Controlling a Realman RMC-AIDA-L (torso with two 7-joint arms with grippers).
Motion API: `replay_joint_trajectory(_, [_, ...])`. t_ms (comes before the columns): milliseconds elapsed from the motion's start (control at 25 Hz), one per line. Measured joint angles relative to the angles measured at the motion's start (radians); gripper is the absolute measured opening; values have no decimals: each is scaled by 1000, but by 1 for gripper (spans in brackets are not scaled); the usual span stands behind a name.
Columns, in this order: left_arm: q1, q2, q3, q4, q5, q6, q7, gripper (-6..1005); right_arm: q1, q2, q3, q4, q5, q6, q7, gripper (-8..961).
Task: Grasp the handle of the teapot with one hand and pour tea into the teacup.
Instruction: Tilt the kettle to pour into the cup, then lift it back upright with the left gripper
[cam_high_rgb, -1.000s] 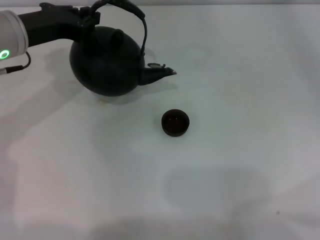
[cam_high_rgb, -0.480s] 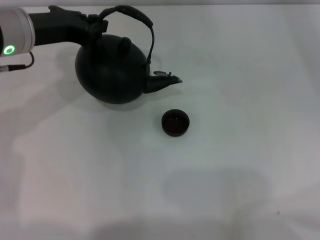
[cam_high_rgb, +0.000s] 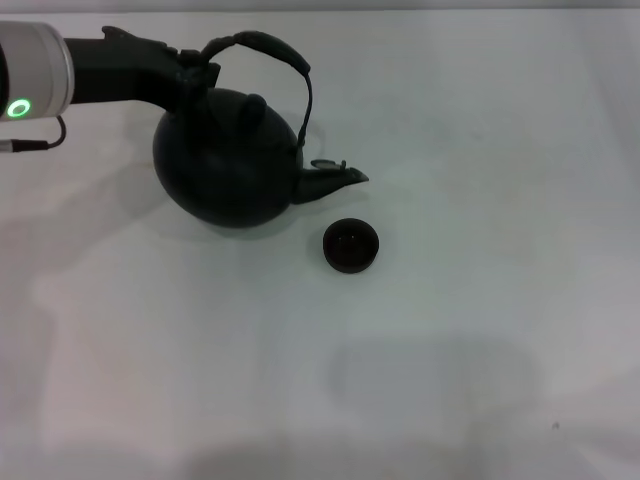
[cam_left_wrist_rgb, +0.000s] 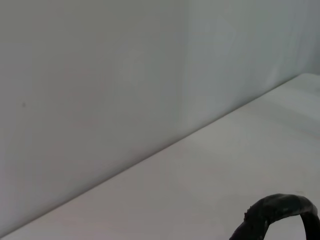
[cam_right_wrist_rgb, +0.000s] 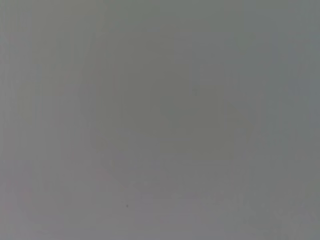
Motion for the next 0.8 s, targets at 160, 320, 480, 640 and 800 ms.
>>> replay_joint_trajectory(160, [18, 0, 0, 30, 19, -18, -18, 188, 7, -2, 0, 0, 1, -10, -4, 828])
replay_joint_trajectory(320, [23, 0, 1, 59, 65, -43, -47, 187, 16, -3, 0, 0, 1, -21, -5, 828])
replay_joint_trajectory(480, [22, 1, 0, 74, 79, -66, -55, 187, 18, -6, -1, 0, 1, -28, -3, 828])
replay_joint_trajectory(640, [13, 1, -1, 86, 83, -94, -64, 187, 19, -11, -2, 0, 1, -41, 1, 828])
replay_joint_trajectory(800, [12, 0, 0, 118, 106, -112, -87, 187, 20, -12, -2, 0, 1, -58, 1, 829])
